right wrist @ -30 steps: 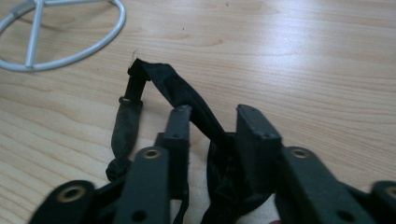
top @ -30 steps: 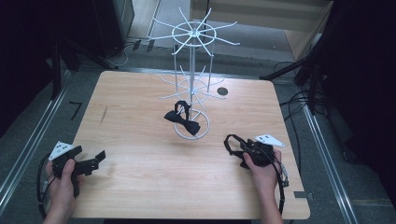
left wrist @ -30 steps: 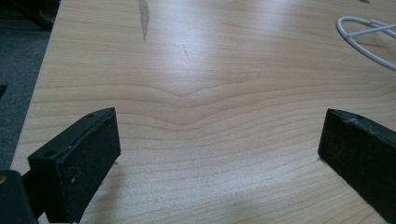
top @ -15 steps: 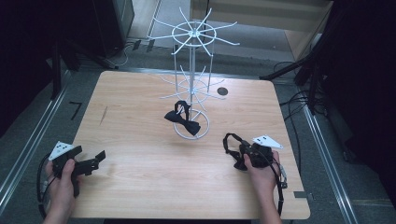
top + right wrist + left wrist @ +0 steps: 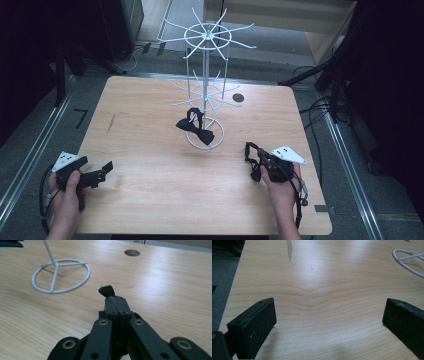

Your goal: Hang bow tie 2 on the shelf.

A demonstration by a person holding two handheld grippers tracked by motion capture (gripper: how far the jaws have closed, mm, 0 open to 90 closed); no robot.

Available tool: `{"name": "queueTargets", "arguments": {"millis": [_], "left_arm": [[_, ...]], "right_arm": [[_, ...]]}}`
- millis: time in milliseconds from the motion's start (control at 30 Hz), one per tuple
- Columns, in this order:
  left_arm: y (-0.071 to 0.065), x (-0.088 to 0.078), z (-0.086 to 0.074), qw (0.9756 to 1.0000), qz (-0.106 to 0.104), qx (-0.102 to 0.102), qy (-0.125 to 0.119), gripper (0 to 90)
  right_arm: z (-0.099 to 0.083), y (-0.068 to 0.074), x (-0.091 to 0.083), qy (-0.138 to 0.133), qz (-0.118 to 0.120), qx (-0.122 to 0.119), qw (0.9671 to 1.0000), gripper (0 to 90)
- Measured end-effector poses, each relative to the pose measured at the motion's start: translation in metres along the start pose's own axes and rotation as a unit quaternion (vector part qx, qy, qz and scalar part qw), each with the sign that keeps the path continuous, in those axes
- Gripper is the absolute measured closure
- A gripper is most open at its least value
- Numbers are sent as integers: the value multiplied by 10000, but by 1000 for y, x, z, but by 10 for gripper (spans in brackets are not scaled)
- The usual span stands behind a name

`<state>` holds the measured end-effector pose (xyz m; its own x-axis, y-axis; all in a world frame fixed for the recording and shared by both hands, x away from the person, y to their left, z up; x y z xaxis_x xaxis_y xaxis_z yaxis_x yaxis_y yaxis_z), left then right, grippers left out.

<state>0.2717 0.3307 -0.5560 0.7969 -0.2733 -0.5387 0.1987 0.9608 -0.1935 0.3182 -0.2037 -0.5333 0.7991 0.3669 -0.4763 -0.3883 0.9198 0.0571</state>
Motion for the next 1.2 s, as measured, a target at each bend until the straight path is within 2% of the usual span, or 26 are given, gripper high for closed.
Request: {"name": "queueTargets", "arguments": {"millis": [233, 467, 900, 1200], "left_arm": [[0, 0, 0, 10000, -2, 0, -1, 0], [0, 0, 0, 10000, 3, 2, 1, 0], [0, 0, 0, 10000, -5, -7, 5, 0], [0, 0, 0, 10000, -10, -17, 13, 0]], "right_arm": [[14, 16, -11, -216, 121, -199, 9995, 900], [25, 32, -20, -378, 265, -280, 9985, 900], [46, 63, -37, -669, 541, -481, 9951, 900], [56, 79, -47, -858, 694, -533, 9925, 900]]}}
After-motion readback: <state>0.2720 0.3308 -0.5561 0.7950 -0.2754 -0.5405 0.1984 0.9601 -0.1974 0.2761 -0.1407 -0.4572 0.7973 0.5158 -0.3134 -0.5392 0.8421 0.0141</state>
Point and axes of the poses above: each handheld gripper's, and its own axes: x roughly forward along the jaws, z roughly out of its top, y roughly to its left, the point moved 6 cm from there along x, roughly forward along the jaws
